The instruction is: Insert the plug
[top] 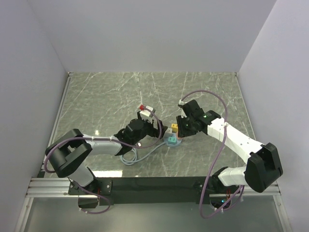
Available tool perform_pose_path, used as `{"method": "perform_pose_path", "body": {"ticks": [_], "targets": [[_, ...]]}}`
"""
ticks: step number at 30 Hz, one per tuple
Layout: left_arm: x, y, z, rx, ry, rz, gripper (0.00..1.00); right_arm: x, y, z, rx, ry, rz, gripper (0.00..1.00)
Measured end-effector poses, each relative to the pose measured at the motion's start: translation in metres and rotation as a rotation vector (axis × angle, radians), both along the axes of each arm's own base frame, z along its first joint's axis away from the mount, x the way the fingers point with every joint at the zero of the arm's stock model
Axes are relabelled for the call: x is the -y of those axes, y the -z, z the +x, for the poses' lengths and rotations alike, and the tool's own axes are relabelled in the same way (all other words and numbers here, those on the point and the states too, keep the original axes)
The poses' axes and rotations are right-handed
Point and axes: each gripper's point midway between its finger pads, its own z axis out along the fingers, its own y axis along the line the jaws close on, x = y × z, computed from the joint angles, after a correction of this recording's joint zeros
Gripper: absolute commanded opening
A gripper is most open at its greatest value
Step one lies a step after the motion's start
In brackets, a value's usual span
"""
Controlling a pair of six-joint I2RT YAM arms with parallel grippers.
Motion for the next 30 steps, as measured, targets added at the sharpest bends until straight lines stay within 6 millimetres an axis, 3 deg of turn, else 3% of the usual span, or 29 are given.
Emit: {"method": "perform_pose_path", "body": {"ticks": [17,30], "targets": [[0.014,0.018,-0.002,-0.028,0.044,-0.034,0.99,0.009,0.011,0.0,-0.047,0.136,-0.041,0.0],[0.013,0.023,-0.003,-0.026,0.044,-0.037,0.99,-0.003,0.013,0.012,-0.046,0.214,-0.037,0.0]]}}
